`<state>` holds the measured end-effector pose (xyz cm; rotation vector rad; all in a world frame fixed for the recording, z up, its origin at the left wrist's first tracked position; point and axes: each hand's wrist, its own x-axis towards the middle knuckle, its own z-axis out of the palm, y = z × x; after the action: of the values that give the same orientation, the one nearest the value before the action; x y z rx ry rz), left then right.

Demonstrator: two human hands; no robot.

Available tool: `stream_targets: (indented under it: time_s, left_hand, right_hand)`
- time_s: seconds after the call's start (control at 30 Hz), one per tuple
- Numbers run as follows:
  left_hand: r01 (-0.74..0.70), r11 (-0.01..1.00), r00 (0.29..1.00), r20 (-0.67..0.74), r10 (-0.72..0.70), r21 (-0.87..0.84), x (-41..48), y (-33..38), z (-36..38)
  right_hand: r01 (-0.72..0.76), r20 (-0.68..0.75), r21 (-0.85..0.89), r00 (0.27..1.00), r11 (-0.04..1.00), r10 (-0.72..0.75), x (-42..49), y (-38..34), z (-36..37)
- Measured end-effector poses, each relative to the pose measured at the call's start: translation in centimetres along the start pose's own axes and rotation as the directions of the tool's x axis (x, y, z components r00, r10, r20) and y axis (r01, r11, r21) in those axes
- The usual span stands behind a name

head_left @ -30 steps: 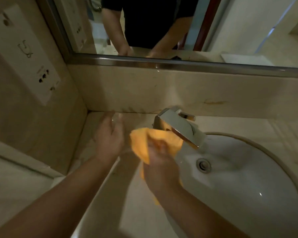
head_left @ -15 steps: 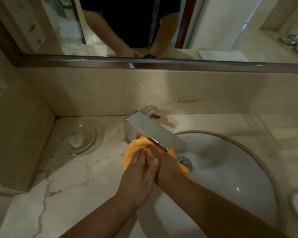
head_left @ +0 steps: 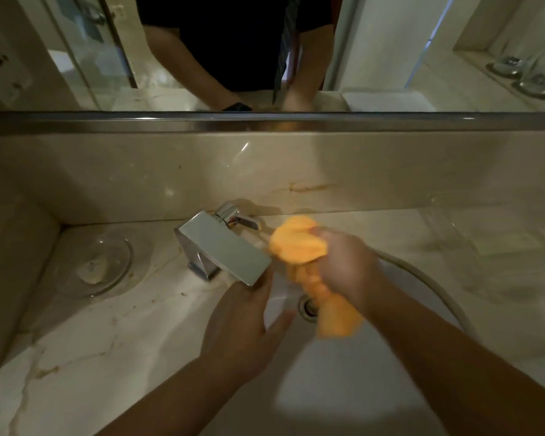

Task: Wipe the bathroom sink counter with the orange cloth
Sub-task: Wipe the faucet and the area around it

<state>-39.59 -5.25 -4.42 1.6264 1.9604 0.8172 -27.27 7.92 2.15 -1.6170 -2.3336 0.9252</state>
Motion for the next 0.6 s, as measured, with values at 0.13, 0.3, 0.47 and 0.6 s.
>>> stream_targets:
  time_s: [0.13, 0.3, 0.47, 0.6]
  left_hand:
    - [0.025, 0.999, 0.994, -0.108, -0.030, -0.044, -2.6, -0.1, -1.6]
    - [0.309, 0.951, 0.918, -0.254, -0.305, -0.027, -1.6, -1.2, -3.7]
    - [0.472, 0.851, 0.805, -0.279, -0.523, -0.232, -0.3, -1.7, -2.5]
    - [0.484, 0.837, 0.794, -0.273, -0.543, -0.257, -0.2, -1.4, -1.5]
  right_hand:
    - [-0.082, -0.364, -0.092, 0.930, 0.992, 0.043, -0.7, 3.5, -8.5]
    - [-0.289, -0.445, -0.167, 0.875, 0.943, 0.190, 0.8, 7.6, -13.8]
    - [-0.440, -0.230, -0.095, 0.883, 0.893, 0.410, 7.1, 10.6, -6.7]
    - [-0.390, -0.203, -0.412, 0.920, 0.824, 0.334, 9.9, 9.2, -1.6]
